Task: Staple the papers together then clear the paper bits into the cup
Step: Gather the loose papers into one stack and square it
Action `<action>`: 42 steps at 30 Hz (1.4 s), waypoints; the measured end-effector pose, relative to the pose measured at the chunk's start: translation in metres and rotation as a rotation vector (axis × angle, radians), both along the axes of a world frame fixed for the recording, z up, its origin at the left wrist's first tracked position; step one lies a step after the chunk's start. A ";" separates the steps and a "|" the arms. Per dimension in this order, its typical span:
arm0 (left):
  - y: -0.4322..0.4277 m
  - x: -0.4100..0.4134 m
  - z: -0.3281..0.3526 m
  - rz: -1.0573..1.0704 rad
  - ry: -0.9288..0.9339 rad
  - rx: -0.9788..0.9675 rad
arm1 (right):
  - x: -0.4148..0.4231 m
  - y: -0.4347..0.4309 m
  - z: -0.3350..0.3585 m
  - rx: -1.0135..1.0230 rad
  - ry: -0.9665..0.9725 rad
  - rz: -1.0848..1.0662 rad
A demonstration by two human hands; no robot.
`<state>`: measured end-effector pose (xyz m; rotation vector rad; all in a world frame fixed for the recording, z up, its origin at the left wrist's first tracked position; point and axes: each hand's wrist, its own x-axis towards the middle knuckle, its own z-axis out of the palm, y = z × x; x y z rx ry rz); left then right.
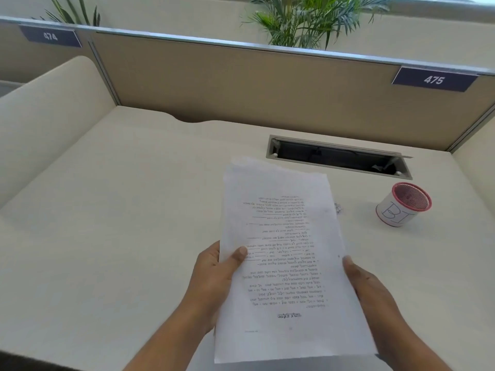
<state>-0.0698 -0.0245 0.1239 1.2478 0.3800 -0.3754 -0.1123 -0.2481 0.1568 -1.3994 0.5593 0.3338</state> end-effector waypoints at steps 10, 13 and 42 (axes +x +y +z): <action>0.008 0.002 -0.006 0.097 -0.040 0.019 | 0.013 -0.014 -0.026 0.181 0.036 -0.036; 0.015 0.001 -0.009 0.120 -0.031 0.020 | 0.018 -0.017 -0.050 -0.597 0.058 0.168; 0.066 -0.011 -0.032 0.235 0.031 -0.012 | 0.032 -0.016 -0.106 -0.501 -0.077 -0.016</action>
